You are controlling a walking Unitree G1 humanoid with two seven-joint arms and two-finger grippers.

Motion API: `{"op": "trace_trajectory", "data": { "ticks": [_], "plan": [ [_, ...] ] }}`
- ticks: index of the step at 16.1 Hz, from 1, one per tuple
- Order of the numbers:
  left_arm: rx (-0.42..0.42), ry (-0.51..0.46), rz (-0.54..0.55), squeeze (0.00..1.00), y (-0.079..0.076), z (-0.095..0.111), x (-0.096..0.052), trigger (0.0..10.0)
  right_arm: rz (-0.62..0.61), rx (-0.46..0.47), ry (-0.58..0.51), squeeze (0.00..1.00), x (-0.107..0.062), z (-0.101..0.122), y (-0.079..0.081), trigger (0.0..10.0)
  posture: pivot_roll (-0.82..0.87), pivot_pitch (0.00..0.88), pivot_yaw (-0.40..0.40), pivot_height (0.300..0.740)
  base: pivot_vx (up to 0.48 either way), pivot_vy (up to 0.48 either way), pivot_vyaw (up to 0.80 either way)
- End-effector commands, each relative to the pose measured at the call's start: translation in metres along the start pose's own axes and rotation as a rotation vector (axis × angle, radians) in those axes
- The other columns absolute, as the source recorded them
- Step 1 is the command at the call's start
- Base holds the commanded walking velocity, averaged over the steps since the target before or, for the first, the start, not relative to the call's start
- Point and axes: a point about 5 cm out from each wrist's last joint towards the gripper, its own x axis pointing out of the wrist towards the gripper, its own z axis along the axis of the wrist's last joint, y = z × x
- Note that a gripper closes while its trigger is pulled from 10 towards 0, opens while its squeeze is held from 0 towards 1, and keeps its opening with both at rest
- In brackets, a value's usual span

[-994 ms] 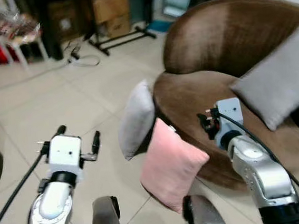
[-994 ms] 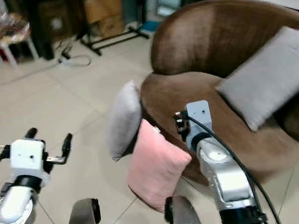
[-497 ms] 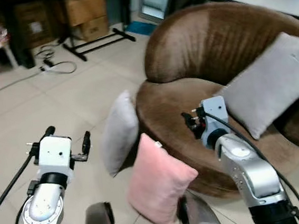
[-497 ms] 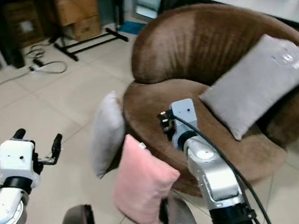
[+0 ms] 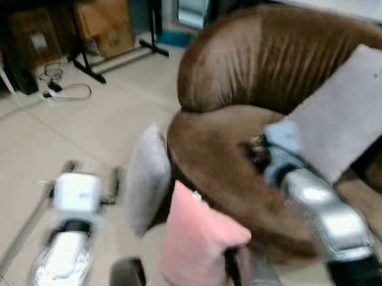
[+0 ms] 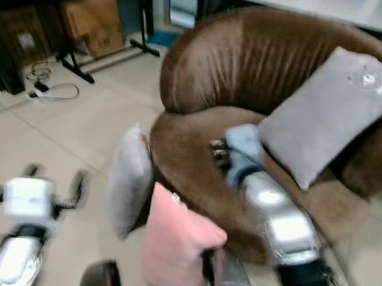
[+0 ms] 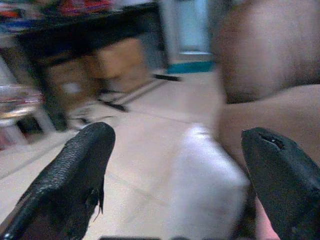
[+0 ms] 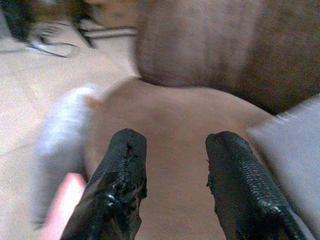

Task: Move the pillow to the sofa from floor

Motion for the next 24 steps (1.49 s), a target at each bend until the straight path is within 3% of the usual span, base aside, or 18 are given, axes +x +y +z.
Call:
{"op": "trace_trajectory", "data": {
  "ticks": [1, 3, 13, 14, 15, 18, 20, 22, 24],
  "plan": [
    [0.027, -0.008, 0.015, 0.00, 0.007, 0.002, 0.000, 10.0, 0.016, 0.013, -0.013, 0.00, 0.002, 0.003, 0.004, 10.0, -0.05, 0.000, -0.094, 0.550, 0.000, 0.000, 0.00],
    [0.043, -0.008, 0.005, 0.00, 0.005, 0.002, 0.000, 10.0, 0.014, -0.005, 0.012, 0.00, 0.003, -0.003, -0.003, 10.0, -0.05, 0.000, -0.094, 0.530, 0.000, 0.000, 0.00],
    [0.053, 0.007, -0.018, 0.00, 0.003, -0.001, -0.004, 10.0, 0.110, -0.096, 0.072, 0.00, 0.010, -0.019, -0.004, 10.0, -0.05, 0.000, -0.094, 0.435, 0.000, 0.000, 0.00],
    [0.055, 0.011, -0.024, 0.00, 0.003, -0.001, -0.005, 10.0, 0.199, -0.149, 0.097, 0.84, 0.011, -0.024, 0.003, 10.0, -0.05, 0.000, -0.095, 0.435, 0.000, 0.000, 0.00],
    [0.057, 0.014, -0.029, 0.00, 0.002, -0.002, -0.005, 10.0, 0.246, -0.173, 0.110, 1.00, 0.012, -0.027, 0.008, 10.0, -0.05, 0.000, -0.095, 0.435, 0.000, 0.000, 0.00],
    [0.083, 0.045, -0.143, 0.00, -0.002, -0.006, -0.007, 10.0, 0.406, -0.176, 0.186, 1.00, 0.017, -0.045, 0.024, 10.0, -0.05, 0.000, -0.103, 0.435, 0.000, 0.000, 0.00],
    [0.097, 0.078, -0.304, 0.00, -0.010, -0.011, -0.009, 10.0, 0.449, -0.222, 0.297, 1.00, 0.025, -0.067, 0.032, 10.0, -0.05, 0.000, -0.105, 0.435, 0.000, 0.000, 0.00],
    [0.100, 0.103, -0.411, 0.00, -0.013, -0.013, -0.013, 10.0, 0.456, -0.250, 0.350, 1.00, 0.032, -0.076, 0.038, 10.0, -0.06, 0.000, -0.103, 0.435, 0.000, 0.000, 0.00],
    [0.083, 0.136, -0.534, 0.00, -0.020, -0.015, -0.027, 10.0, 0.392, -0.291, 0.381, 1.00, 0.044, -0.081, 0.047, 10.0, -0.05, 0.000, -0.103, 0.435, 0.000, 0.000, 0.00]
  ]
}}
